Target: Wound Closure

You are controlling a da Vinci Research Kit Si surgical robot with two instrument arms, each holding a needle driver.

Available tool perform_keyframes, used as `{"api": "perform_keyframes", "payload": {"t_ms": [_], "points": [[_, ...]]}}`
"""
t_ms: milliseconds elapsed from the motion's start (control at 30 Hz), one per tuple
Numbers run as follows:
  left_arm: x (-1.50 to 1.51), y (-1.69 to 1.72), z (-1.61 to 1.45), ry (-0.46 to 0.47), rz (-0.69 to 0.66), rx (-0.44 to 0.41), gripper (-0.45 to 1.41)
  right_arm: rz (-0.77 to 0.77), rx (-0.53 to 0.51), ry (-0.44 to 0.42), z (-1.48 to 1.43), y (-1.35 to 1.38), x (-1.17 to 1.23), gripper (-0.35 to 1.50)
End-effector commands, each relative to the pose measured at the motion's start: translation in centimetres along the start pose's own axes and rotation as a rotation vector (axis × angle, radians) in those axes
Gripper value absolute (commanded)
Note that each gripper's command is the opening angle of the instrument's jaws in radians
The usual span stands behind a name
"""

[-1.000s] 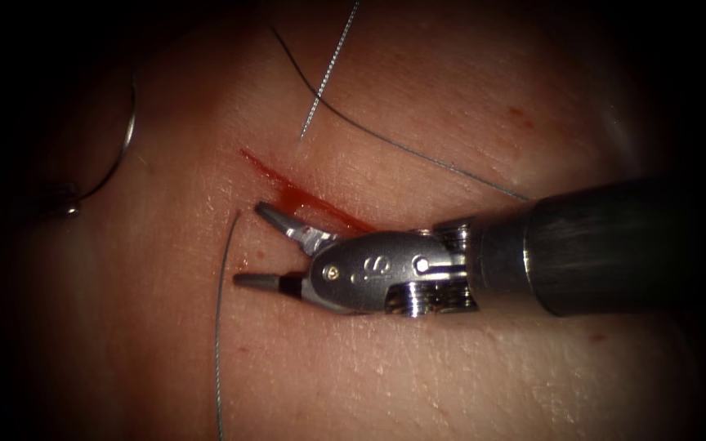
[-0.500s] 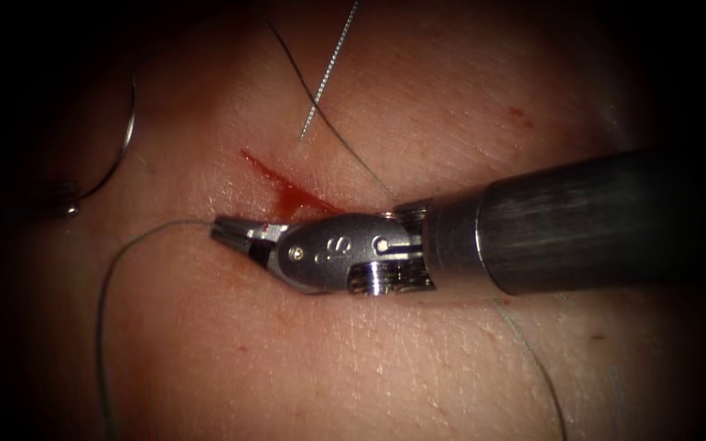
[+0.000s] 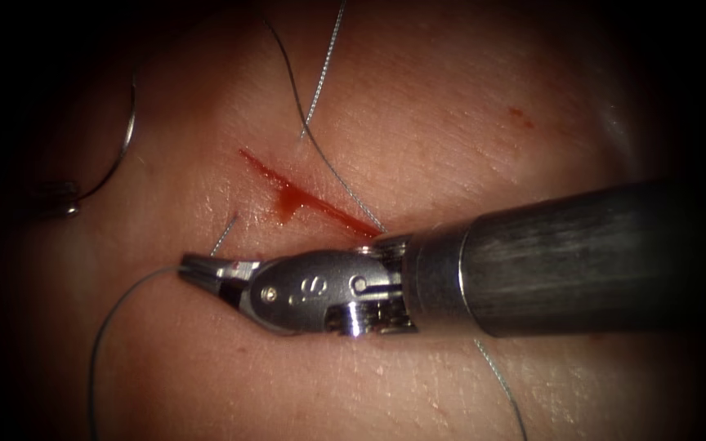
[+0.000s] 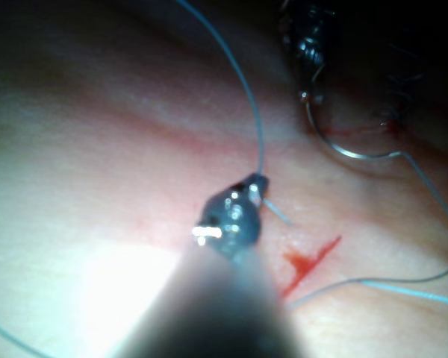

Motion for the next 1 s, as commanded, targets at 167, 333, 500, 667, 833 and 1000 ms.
{"api": "perform_keyframes", "payload": {"t_ms": [167, 333, 500, 667, 833, 1000], "points": [[-0.08, 0.04, 0.05, 0.0, -0.002, -0.002, -0.45, -0.005, 0.023, 0.013, 0.07, -0.28, 0.15, -0.35], [-0.08, 0.04, 0.05, 0.0, -0.002, -0.002, -0.45, -0.009, 0.035, 0.024, 0.07, -0.4, 0.24, -0.35], [-0.08, 0.04, 0.04, 0.0, -0.002, -0.002, -0.45, -0.011, 0.042, 0.024, 0.07, -0.45, 0.28, -0.35], [-0.08, 0.04, 0.04, 0.0, -0.002, -0.002, -0.45, -0.01, 0.078, -0.042, 0.09, -0.61, 0.32, 0.52], [-0.08, 0.04, 0.04, 0.0, -0.002, -0.003, -0.45, -0.019, 0.049, -0.044, -0.23, -0.68, 0.26, 1.18], [-0.07, 0.04, 0.06, 0.0, -0.002, 0.0, -0.45, -0.008, -0.016, -0.085, -0.78, -0.38, -0.01, 1.18]]}}
